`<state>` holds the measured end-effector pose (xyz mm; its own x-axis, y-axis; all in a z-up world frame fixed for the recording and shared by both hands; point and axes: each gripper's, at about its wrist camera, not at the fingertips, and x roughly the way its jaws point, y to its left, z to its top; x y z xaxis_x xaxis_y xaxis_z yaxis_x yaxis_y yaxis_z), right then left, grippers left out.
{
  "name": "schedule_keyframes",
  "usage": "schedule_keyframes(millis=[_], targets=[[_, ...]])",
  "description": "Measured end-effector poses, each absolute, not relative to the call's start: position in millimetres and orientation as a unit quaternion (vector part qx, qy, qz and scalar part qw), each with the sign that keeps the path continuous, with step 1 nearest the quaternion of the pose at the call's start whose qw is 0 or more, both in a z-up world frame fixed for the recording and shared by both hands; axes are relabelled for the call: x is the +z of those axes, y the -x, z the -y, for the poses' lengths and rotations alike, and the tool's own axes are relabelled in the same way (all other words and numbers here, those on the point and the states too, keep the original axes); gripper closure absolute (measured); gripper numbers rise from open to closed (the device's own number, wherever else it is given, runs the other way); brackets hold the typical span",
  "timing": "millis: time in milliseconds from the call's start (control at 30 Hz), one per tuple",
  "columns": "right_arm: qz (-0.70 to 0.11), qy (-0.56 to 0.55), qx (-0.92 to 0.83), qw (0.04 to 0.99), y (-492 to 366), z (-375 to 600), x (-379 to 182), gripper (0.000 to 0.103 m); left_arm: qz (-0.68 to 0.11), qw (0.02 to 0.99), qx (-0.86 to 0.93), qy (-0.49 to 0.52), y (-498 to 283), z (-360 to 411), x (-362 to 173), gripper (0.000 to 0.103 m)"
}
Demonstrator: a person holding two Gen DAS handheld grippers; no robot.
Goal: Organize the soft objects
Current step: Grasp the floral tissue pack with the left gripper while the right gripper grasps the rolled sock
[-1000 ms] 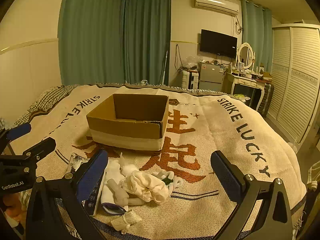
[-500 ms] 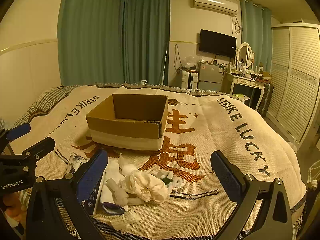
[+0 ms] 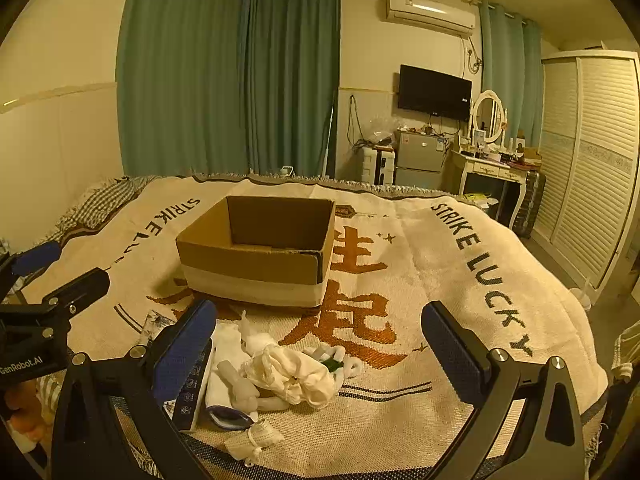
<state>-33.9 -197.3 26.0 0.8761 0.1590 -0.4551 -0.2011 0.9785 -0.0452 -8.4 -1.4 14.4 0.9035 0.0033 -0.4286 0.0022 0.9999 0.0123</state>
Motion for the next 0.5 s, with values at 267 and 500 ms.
schedule_keyframes(millis=[267,500], targets=[[-0.226,0.060,0.089,0.968,53,196,40,0.000,-0.224,0.974,-0.014,-0.010,15,3,20,0.007],[-0.270,0.065,0.089,0.956,50,197,8,0.000,-0.303,0.952,-0.027,-0.024,-7,5,-39,0.007]])
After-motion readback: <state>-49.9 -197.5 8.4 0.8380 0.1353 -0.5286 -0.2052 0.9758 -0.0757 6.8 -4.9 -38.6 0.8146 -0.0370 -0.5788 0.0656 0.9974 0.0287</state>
